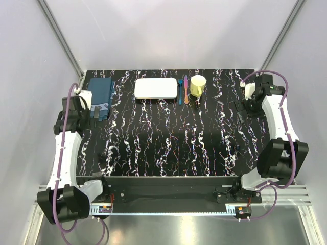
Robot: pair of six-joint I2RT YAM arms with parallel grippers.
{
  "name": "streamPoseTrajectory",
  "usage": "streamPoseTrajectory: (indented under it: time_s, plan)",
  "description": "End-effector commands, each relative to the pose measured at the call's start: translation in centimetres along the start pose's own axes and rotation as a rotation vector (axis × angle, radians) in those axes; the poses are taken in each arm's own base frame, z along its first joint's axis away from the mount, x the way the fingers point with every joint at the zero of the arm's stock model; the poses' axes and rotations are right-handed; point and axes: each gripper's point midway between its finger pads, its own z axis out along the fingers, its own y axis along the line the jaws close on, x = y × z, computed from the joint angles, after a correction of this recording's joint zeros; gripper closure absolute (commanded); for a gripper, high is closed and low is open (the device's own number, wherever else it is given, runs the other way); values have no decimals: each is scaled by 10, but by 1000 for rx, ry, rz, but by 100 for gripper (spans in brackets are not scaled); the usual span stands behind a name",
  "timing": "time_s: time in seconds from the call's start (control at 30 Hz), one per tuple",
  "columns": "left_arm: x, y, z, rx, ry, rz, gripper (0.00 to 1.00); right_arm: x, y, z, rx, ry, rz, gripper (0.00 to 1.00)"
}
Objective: Set the dinner table for one person
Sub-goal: Pick up the napkin from the corner of the board.
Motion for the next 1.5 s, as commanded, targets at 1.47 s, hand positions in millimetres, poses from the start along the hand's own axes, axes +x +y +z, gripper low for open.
streamPoseTrajectory:
  time_s: [1.47]
  plan:
    - [-148,-55,83,36,-86,239,1,-166,-71,-19,163,-324,161,0]
